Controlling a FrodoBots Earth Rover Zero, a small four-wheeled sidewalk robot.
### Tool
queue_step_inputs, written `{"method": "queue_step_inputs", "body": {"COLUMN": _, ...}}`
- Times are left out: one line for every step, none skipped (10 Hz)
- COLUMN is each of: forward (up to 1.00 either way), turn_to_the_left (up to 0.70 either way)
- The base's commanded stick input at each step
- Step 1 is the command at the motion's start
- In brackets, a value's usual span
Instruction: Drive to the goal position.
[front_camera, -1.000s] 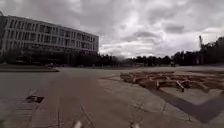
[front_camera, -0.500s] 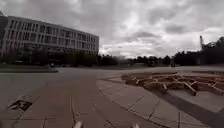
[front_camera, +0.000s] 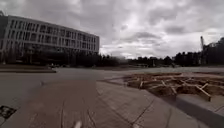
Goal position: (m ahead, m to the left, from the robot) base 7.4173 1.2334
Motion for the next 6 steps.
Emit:
{"method": "queue_step_inputs", "body": {"forward": 0.7, "turn_to_the_left": 0.35}}
{"method": "queue_step_inputs", "body": {"forward": 0.7, "turn_to_the_left": 0.35}}
{"method": "queue_step_inputs", "body": {"forward": 0.7, "turn_to_the_left": 0.1}}
{"method": "queue_step_inputs", "body": {"forward": 0.7, "turn_to_the_left": 0.03}}
{"method": "queue_step_inputs", "body": {"forward": 0.7, "turn_to_the_left": 0.0}}
{"method": "queue_step_inputs", "body": {"forward": 0.7, "turn_to_the_left": 0.0}}
